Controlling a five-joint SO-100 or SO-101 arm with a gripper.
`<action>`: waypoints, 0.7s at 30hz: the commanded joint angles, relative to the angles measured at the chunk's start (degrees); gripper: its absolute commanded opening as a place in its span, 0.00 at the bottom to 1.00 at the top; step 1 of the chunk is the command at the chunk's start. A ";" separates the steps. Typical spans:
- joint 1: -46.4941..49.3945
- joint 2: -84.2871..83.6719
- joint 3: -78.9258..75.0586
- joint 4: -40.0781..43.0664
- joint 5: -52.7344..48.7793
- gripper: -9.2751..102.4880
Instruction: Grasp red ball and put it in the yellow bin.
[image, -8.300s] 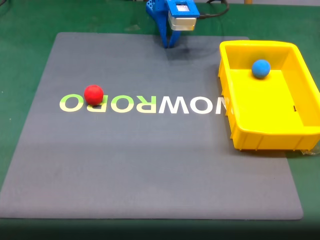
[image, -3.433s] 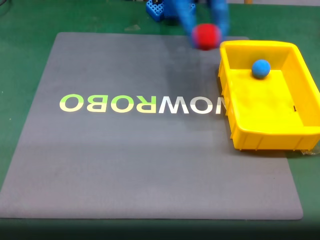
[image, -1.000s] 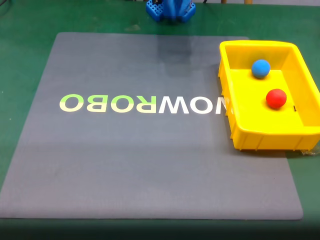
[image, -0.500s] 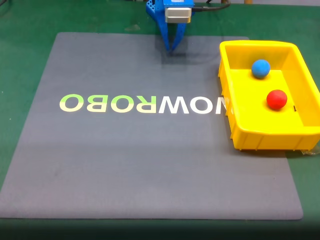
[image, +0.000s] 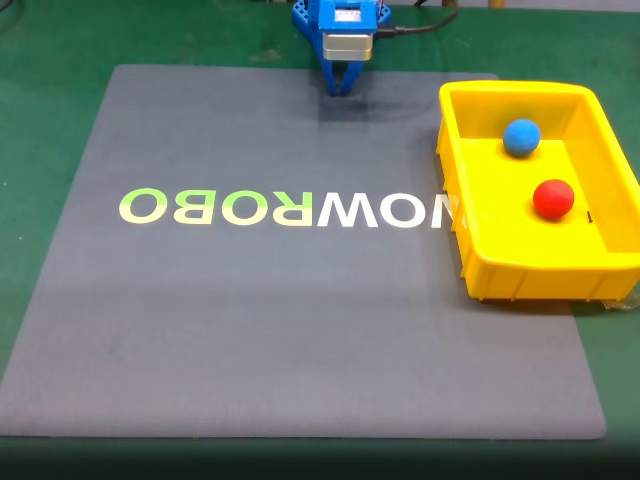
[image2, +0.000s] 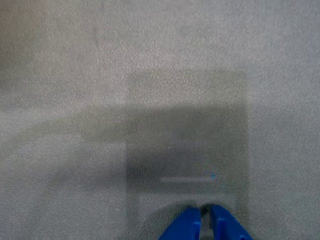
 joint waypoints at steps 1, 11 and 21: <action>0.97 -0.18 1.85 0.18 -0.88 0.08; 1.05 0.97 1.85 0.88 -0.09 0.08; 0.97 0.97 1.85 1.58 -0.53 0.08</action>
